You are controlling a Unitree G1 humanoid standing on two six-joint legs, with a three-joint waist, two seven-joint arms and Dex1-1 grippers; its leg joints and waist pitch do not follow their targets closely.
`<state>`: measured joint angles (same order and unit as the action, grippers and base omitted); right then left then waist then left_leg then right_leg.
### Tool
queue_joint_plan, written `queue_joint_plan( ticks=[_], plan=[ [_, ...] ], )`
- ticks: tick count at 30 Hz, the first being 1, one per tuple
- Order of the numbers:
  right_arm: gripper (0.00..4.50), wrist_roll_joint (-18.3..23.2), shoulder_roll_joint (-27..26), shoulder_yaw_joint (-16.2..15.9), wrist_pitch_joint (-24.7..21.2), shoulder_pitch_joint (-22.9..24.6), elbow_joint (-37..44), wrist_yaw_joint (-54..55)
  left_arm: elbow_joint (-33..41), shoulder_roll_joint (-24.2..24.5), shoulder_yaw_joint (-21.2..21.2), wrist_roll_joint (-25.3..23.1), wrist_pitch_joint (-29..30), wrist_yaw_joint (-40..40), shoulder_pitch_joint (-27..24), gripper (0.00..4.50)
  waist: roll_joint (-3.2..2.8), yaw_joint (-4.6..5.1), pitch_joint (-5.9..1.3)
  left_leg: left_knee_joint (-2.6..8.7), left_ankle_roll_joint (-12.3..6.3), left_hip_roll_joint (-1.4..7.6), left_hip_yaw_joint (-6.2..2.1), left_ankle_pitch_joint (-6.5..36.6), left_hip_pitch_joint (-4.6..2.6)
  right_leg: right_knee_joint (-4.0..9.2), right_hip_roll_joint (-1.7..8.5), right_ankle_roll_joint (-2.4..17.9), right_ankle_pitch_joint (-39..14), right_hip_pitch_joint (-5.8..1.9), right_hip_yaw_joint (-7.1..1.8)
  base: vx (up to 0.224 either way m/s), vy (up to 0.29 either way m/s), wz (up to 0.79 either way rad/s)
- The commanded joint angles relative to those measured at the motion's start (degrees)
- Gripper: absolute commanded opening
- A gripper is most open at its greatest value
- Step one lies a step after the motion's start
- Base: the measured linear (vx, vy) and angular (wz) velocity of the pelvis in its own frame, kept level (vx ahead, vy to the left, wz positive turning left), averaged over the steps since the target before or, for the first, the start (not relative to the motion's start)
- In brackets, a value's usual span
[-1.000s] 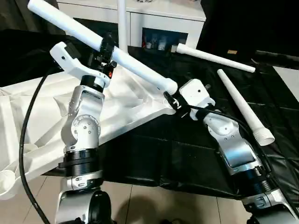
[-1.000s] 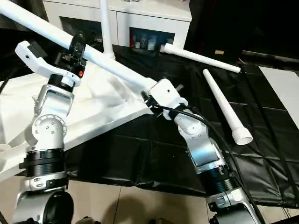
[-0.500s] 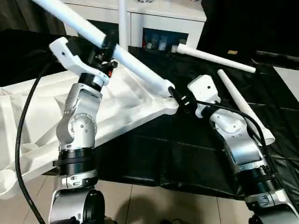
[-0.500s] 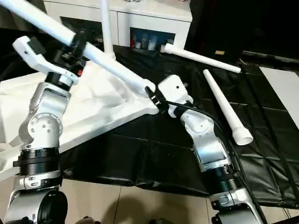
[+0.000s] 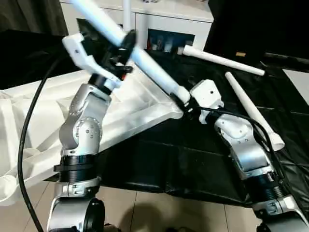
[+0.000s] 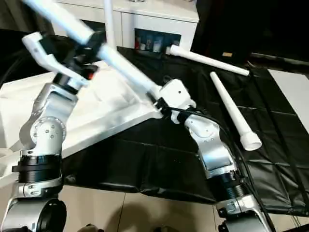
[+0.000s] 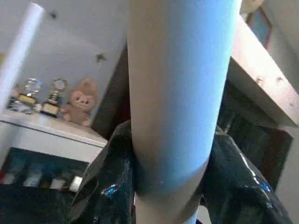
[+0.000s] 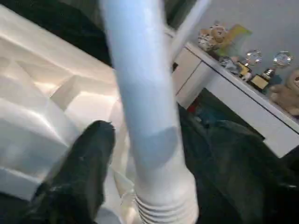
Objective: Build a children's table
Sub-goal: Insert table leg to table base
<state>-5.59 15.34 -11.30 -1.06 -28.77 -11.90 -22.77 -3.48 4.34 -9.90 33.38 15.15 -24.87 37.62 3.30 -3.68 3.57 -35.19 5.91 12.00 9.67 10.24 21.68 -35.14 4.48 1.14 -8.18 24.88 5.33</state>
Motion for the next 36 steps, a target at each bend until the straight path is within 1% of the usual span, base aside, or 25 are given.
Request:
queue_joint_plan(
  ticks=[1, 2, 5, 7, 8, 12, 14, 19, 21, 23, 24, 25, 26, 29, 30, 31, 36],
  plan=[
    [4.03, -2.0, 0.5, -0.5, -0.9, -1.0, -0.4, 0.5, 1.8, 0.4, 1.4, -0.1, 1.1, -1.2, -0.3, 1.62, 0.02, -0.22, -4.52, 3.84, -1.7, 0.53, 0.23, 11.0, -0.2, 4.01, 2.66, 5.6, -16.8, -4.21, -2.64, 0.0, 0.0, 0.0],
    [4.16, -2.7, 0.6, -0.7, -1.0, -1.2, -0.7, 1.0, 2.1, 0.5, 1.6, 0.0, 1.3, -1.5, -0.4, 1.62, 0.06, -0.23, -4.55, 3.82, -1.46, 0.49, 0.25, 11.2, -0.26, 4.05, 2.68, 5.2, -17.5, -4.19, -2.65, 0.0, 0.0, 0.0],
    [4.23, -5.5, 0.5, -0.6, -2.5, -2.8, -2.8, 4.1, 3.2, 1.4, 3.3, -0.7, 1.7, -2.7, -1.0, 1.62, 0.13, -0.18, -4.56, 3.85, -1.16, 0.48, 0.25, 11.2, -0.34, 4.05, 2.62, 5.0, -17.9, -4.09, -2.62, 0.0, 0.0, 0.0],
    [4.23, -5.6, 0.5, -0.6, -3.2, -3.1, -3.3, 4.3, 3.3, 1.6, 3.5, -0.9, 1.7, -2.9, -1.0, 1.62, 0.06, -0.12, -4.59, 3.83, -1.0, 0.47, 0.23, 11.1, -0.41, 3.94, 2.58, 5.0, -17.4, -4.06, -2.64, 0.0, 0.0, 0.0],
    [4.23, -5.6, 0.5, -0.5, -3.7, -3.1, -3.4, 4.3, 3.4, 1.7, 3.5, -0.9, 1.7, -2.9, -1.0, 1.62, 0.08, -0.09, -4.58, 3.83, -1.08, 0.49, 0.21, 11.0, -0.28, 3.89, 2.61, 4.8, -17.0, -4.19, -2.66, 0.0, 0.0, 0.0],
    [4.23, -5.8, 0.3, -0.6, -4.6, -3.0, -3.7, 4.3, 3.5, 1.8, 3.5, -0.9, 1.8, -3.1, -0.9, 1.62, -0.01, -0.1, -4.65, 3.81, -1.16, 0.47, 0.23, 10.7, -0.28, 3.78, 2.59, 5.3, -15.7, -4.24, -2.68, 0.0, 0.0, 0.0],
    [4.23, -5.7, 0.0, -0.6, -4.9, -2.9, -3.7, 4.1, 3.4, 1.9, 3.4, -0.9, 1.8, -3.1, -0.7, 1.62, -0.14, -0.04, -4.59, 3.82, -1.09, 0.47, 0.26, 11.3, -0.37, 3.92, 2.57, 5.3, -16.2, -4.16, -2.66, 0.0, 0.0, 0.0],
    [4.23, -5.6, -0.5, -1.2, -5.7, -2.5, -4.0, 3.1, 3.2, 2.1, 3.7, -0.8, 1.6, -3.2, -0.5, 1.62, -0.11, -0.05, -4.59, 3.86, -1.03, 0.51, 0.23, 11.3, -0.38, 3.84, 2.57, 5.4, -16.0, -4.17, -2.68, 0.0, 0.0, 0.0],
    [3.97, -5.5, -0.6, -1.3, -5.7, -2.4, -4.0, 2.8, 3.3, 2.1, 3.7, -0.8, 1.6, -3.3, -0.5, 1.62, -0.13, -0.05, -4.63, 3.84, -0.98, 0.52, 0.23, 11.2, -0.41, 3.83, 2.57, 5.6, -15.8, -4.16, -2.69, 0.0, 0.0, 0.0],
    [3.86, -5.6, -0.6, -1.4, -5.8, -2.3, -3.8, 2.5, 3.5, 2.2, 3.9, -0.7, 1.7, -3.5, -0.5, 1.62, -0.15, -0.1, -4.63, 3.86, -0.98, 0.53, 0.21, 11.1, -0.4, 3.78, 2.58, 5.8, -15.5, -4.2, -2.69, 0.0, 0.0, 0.0],
    [3.69, -5.6, -0.6, -1.4, -5.8, -2.3, -3.8, 2.5, 3.6, 2.2, 3.9, -0.6, 1.8, -3.6, -0.5, 1.62, -0.14, -0.08, -4.63, 3.86, -0.99, 0.54, 0.21, 11.1, -0.39, 3.75, 2.59, 5.8, -15.5, -4.22, -2.7, 0.0, 0.0, 0.0],
    [3.69, -5.6, -0.6, -1.4, -5.8, -2.3, -3.8, 2.5, 3.6, 2.2, 3.9, -0.6, 1.8, -3.6, -0.5, 1.62, -0.12, -0.09, -4.63, 3.84, -1.01, 0.51, 0.24, 11.1, -0.41, 3.79, 2.61, 5.9, -15.5, -4.22, -2.71, 0.0, 0.0, 0.0],
    [3.55, -5.6, -0.6, -1.4, -5.8, -2.3, -3.8, 2.4, 3.6, 2.3, 4.0, -0.6, 1.8, -3.6, -0.5, 1.62, -0.18, -0.1, -4.59, 3.87, -1.03, 0.55, 0.23, 11.2, -0.47, 3.82, 2.63, 5.9, -15.6, -4.15, -2.71, 0.0, 0.0, 0.0],
    [3.37, -5.6, -0.7, -1.5, -5.9, -2.4, -3.9, 2.5, 3.7, 2.3, 4.1, -0.6, 1.8, -3.6, -0.5, 1.62, -0.18, -0.09, -4.63, 3.86, -0.92, 0.53, 0.22, 11.2, -0.41, 3.78, 2.64, 6.0, -15.4, -4.24, -2.72, 0.0, 0.0, 0.0],
    [3.26, -5.7, -0.7, -1.5, -5.9, -2.4, -3.9, 2.5, 3.8, 2.2, 4.2, -0.6, 1.8, -3.6, -0.6, 1.62, -0.11, -0.09, -4.62, 3.83, -0.95, 0.49, 0.26, 11.2, -0.4, 3.8, 2.61, 5.9, -15.5, -4.24, -2.73, 0.0, 0.0, 0.0],
    [3.14, -5.7, -0.7, -1.4, -5.9, -2.3, -3.9, 2.6, 3.8, 2.2, 4.2, -0.7, 1.8, -3.6, -0.6, 1.62, -0.2, -0.12, -4.61, 3.88, -0.93, 0.56, 0.21, 11.3, -0.43, 3.78, 2.65, 5.9, -15.7, -4.23, -2.72, 0.0, 0.0, 0.0],
    [2.69, -5.7, -0.6, -1.4, -5.8, -2.3, -3.9, 2.6, 3.7, 2.1, 4.3, -0.7, 1.8, -3.7, -0.6, 1.62, -0.17, -0.08, -4.62, 3.84, -0.89, 0.52, 0.23, 11.2, -0.4, 3.8, 2.61, 5.8, -15.7, -4.24, -2.71, 0.0, 0.0, 0.0]
  ],
)
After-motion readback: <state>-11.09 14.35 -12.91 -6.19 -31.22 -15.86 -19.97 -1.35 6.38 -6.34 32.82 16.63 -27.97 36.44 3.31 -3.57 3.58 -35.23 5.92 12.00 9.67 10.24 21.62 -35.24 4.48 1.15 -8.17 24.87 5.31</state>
